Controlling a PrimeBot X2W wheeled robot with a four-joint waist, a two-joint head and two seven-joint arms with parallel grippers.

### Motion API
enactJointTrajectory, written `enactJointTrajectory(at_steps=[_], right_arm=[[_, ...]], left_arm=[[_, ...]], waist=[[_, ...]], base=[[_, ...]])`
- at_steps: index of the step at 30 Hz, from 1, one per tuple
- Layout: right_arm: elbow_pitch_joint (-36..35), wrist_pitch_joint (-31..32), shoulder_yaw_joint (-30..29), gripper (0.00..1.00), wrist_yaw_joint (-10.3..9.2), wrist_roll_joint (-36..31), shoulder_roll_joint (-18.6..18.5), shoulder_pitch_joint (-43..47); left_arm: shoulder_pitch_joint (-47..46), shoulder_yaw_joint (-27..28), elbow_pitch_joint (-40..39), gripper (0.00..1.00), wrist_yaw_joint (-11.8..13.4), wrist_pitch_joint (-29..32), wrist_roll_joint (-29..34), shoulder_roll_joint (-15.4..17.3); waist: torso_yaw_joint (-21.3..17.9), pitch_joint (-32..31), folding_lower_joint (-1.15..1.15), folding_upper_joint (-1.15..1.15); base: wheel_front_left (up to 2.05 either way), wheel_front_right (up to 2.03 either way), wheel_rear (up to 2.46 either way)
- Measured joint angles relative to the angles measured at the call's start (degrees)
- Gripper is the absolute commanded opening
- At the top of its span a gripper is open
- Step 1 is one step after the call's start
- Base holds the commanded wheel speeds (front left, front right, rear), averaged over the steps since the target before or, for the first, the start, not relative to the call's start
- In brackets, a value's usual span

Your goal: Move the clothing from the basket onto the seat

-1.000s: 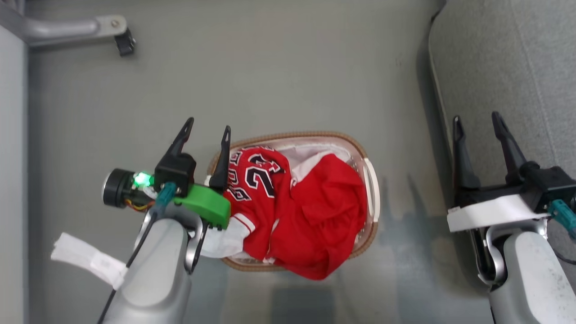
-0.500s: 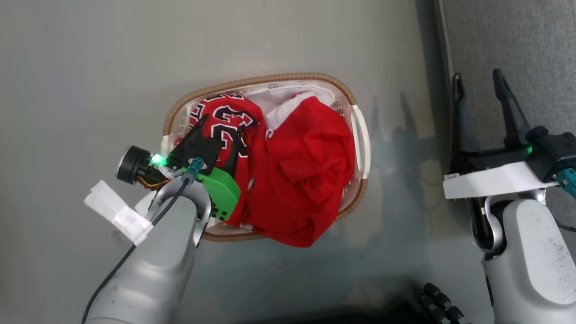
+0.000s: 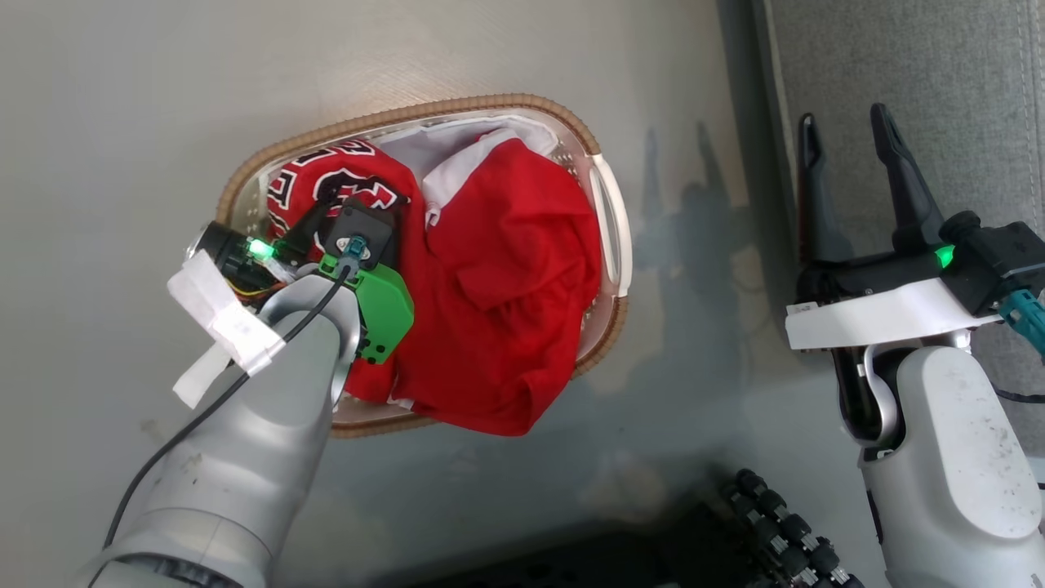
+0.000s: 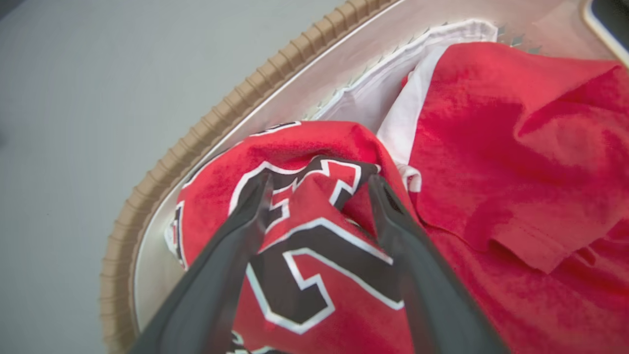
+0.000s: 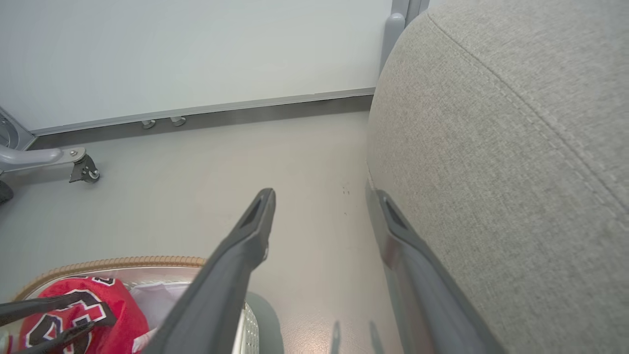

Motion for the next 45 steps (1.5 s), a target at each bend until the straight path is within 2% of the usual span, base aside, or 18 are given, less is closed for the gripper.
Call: enactJointTrajectory(at_steps=[5, 8, 9, 11, 13, 14, 24, 32, 38, 45], right_arm=[[0.23, 0.0, 0.54, 1.0, 0.0, 0.58, -0.01, -0.02], [0.44, 0.0, 1.0, 1.0, 0.0, 1.12, 0.0, -0.03], [0.49, 0.0, 1.16, 1.0, 0.0, 1.27, 0.0, -0.03], [0.62, 0.0, 1.49, 1.0, 0.0, 1.57, 0.0, -0.03], [0.79, 0.0, 1.88, 1.0, 0.0, 1.82, 0.0, -0.02], [0.88, 0.0, 1.99, 1.0, 0.0, 1.97, 0.0, -0.01], [1.97, 0.0, 1.9, 1.0, 0.0, 1.98, 0.0, 0.61], [3.16, 0.0, 0.86, 1.0, 0.0, 1.27, 0.01, 1.77], [4.42, 0.0, 0.05, 1.0, 0.0, 0.08, 0.04, 3.59], [5.83, 0.0, -0.87, 1.0, 0.0, -1.62, 0.03, 6.56]], left_arm=[[-1.88, -0.57, 4.1, 1.0, 2.3, 3.52, 0.38, 0.02], [-2.22, -1.03, 5.37, 1.0, 2.8, 5.61, 0.53, 0.02], [-2.22, -1.25, 5.61, 0.91, 2.8, 6.12, 0.52, 0.02], [-2.22, -1.57, 5.97, 0.44, 2.8, 6.88, 0.4, 0.02], [-2.14, -1.99, 6.17, 0.04, 2.78, 7.24, 0.2, 0.02], [-2.07, -2.22, 6.21, 0.0, 2.54, 7.4, -0.02, 0.02], [0.8, -4.97, 4.45, 0.0, 0.29, 5.73, -2.68, 0.02], [4.29, -5.54, 3.26, 0.0, -0.81, 1.36, -5.63, 0.04], [7.48, -6.01, -0.76, 0.0, -2.71, -1.13, -8.87, 0.05], [11.18, -6.26, -7.23, 0.0, -3.83, -1.85, -10.92, 0.13]], waist=[[-1.11, 0.61, 0.0, 0.0], [-1.57, 0.67, 0.0, 0.0], [-1.71, 0.62, 0.0, 0.0], [-1.9, 0.46, 0.0, 0.0], [-2.1, 0.21, 0.0, 0.0], [-2.17, 0.06, 0.0, 0.0], [-2.01, -2.61, 0.0, 0.0], [-1.24, -6.66, -0.01, 0.0], [-0.13, -11.02, -0.01, 0.0], [1.49, -17.15, -0.01, 0.0]], base=[[0.0, 0.0, 0.0], [0.0, 0.0, 0.0], [0.0, 0.0, 0.0], [0.0, 0.0, 0.0], [0.0, 0.0, 0.0], [0.0, 0.0, 0.0], [0.0, 0.0, 0.0], [0.0, 0.0, 0.0], [0.0, 0.0, 0.0], [0.0, 0.0, 0.0]])
